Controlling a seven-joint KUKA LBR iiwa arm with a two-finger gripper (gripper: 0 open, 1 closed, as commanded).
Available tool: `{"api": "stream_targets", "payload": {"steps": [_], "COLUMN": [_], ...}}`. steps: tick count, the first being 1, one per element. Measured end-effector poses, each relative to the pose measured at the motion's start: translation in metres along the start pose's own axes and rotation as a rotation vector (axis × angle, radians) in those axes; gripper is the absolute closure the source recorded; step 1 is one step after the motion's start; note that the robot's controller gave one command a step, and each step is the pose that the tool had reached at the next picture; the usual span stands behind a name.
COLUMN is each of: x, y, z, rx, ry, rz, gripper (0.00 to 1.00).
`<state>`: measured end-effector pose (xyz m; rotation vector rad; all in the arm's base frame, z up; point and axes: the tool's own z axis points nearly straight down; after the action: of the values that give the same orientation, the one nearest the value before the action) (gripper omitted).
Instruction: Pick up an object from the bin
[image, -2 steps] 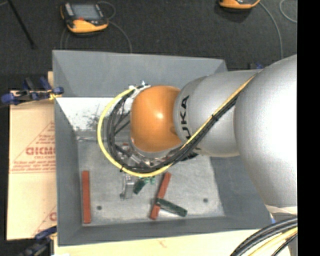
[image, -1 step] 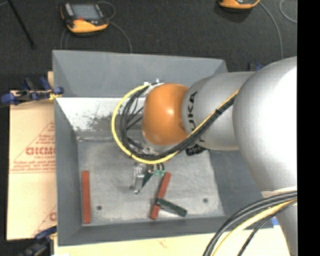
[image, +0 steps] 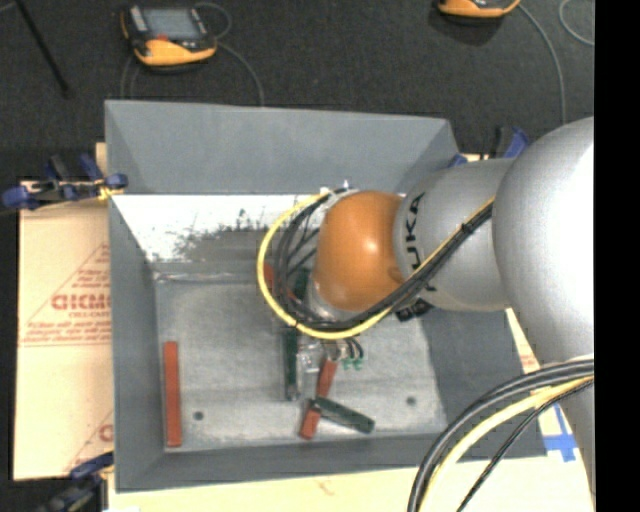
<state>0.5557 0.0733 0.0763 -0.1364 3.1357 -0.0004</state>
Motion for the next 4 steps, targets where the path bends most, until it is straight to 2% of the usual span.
{"api": "stream_targets", "payload": {"steps": [1, 2, 3, 4], "x": [-0.015, -0.014, -0.014, 0.021], "y": [-0.045, -0.045, -0.045, -0.05], "z": [0.003, 0.005, 0.005, 0.004], "rx": [0.0, -0.002, -0.002, -0.001], "ry": [-0.005, -0.003, -0.002, -0.008], "rz": [-0.041, -0.039, -0.039, -0.075], "gripper": [1.0, 0.0, 0.0, 0.0]}}
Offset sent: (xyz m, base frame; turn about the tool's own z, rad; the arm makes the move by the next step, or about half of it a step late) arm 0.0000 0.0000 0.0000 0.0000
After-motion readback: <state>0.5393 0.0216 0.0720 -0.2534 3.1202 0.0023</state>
